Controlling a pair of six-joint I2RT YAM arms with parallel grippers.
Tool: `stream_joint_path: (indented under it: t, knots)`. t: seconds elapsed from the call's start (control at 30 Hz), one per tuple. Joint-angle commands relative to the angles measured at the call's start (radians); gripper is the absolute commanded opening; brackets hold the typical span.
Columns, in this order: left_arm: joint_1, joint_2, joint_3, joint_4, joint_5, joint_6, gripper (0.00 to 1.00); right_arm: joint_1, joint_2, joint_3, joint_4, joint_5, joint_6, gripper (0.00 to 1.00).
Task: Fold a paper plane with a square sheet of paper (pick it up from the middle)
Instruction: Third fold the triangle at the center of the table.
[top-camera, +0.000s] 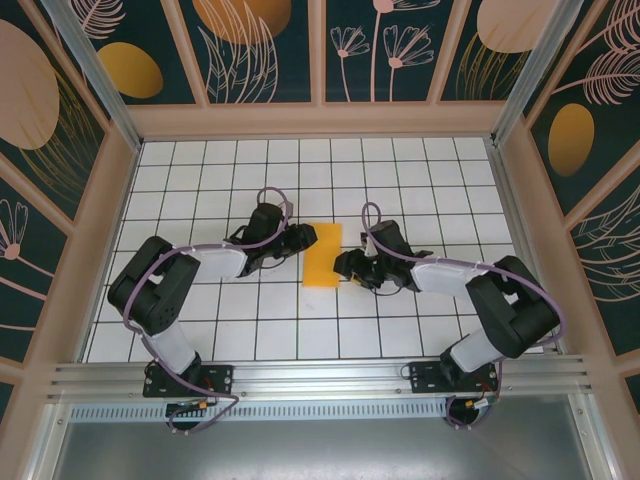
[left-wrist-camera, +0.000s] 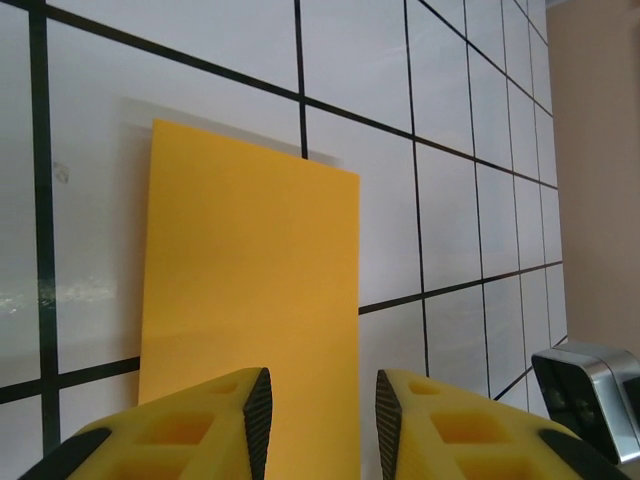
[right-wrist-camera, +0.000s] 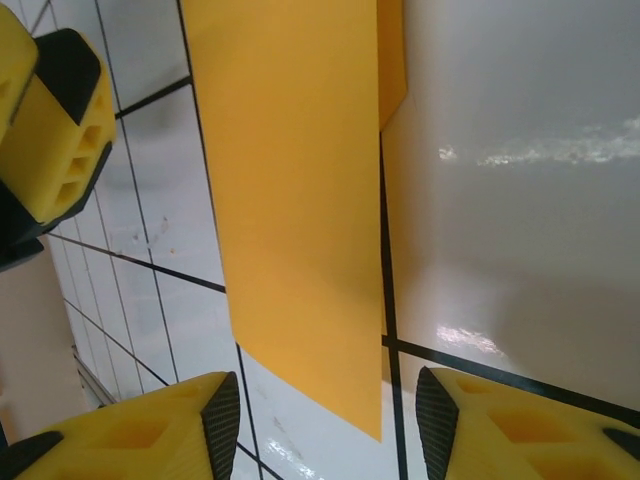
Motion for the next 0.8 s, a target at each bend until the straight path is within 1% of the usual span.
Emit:
stream_joint_path:
  t: [0.0, 0.17, 0.27, 0.43, 0.53, 0.63, 0.77]
  knots:
    - [-0.004, 0.014, 0.022, 0.018, 0.008, -0.01, 0.36, 0.013, 0.032, 0.024, 0.009, -0.009, 0.011, 0.52]
    - [-0.004, 0.018, 0.022, 0.017, 0.008, -0.01, 0.36, 0.031, 0.047, 0.029, 0.039, -0.035, 0.013, 0.51]
    - [-0.004, 0.018, 0.022, 0.012, 0.003, -0.009, 0.36, 0.046, 0.056, 0.032, 0.057, -0.056, 0.025, 0.48]
    - [-0.003, 0.014, 0.018, 0.009, -0.006, -0.007, 0.36, 0.051, 0.084, 0.013, 0.131, -0.11, 0.089, 0.43]
    - [-0.005, 0.01, 0.018, 0.005, -0.01, -0.002, 0.37, 0.051, 0.073, 0.007, 0.121, -0.081, 0.111, 0.36]
    - [-0.004, 0.011, 0.015, 0.012, -0.007, 0.0, 0.37, 0.047, 0.044, -0.01, 0.104, -0.044, 0.128, 0.25]
    - [-0.005, 0.024, 0.008, 0.066, 0.039, -0.01, 0.35, 0.026, 0.012, -0.021, 0.05, -0.042, 0.117, 0.1]
